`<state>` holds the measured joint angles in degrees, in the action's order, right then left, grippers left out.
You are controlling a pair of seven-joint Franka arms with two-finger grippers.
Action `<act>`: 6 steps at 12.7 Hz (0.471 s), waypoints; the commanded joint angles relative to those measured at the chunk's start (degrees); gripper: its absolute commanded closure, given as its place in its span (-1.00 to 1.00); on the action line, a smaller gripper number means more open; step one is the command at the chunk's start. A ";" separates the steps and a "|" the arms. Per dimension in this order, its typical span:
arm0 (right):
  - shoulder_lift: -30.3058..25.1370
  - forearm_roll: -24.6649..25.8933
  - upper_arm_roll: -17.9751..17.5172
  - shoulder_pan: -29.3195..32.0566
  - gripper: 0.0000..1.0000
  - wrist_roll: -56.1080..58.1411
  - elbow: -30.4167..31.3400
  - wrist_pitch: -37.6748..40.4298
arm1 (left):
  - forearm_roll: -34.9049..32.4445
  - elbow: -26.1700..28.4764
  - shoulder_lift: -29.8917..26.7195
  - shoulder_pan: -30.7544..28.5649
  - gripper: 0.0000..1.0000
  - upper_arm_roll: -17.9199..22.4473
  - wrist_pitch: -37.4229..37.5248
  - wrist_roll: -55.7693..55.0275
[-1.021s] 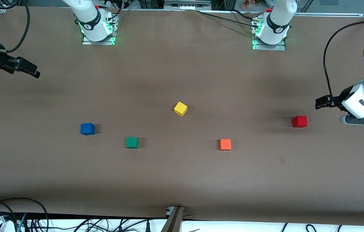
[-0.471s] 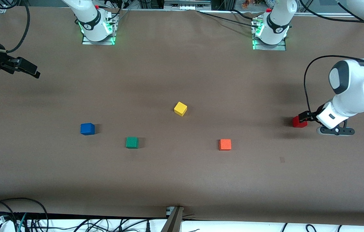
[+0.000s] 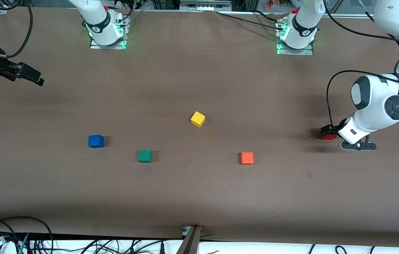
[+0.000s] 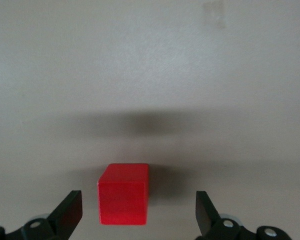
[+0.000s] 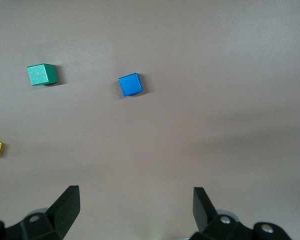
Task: Pass red block to right arm, stack on blue
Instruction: 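Move the left gripper down over the red cube, then close the left gripper on the red cube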
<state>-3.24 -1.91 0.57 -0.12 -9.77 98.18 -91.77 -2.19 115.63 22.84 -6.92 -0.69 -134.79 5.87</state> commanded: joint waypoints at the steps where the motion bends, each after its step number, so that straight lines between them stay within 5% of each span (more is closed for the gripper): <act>1: 0.08 0.41 -0.22 0.20 -1.00 0.10 -0.53 -0.07 | -1.41 0.03 2.11 -1.51 -1.00 0.07 -2.92 -0.42; 6: 0.17 0.41 -0.22 0.20 -1.00 0.10 -0.53 0.02 | -1.41 5.65 2.65 -1.60 -1.00 -0.02 -9.51 -0.42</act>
<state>-3.24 -1.91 0.57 -0.12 -9.77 98.18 -91.79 -2.25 118.37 26.13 -8.41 -0.60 -141.04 5.89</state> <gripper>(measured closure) 0.000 0.000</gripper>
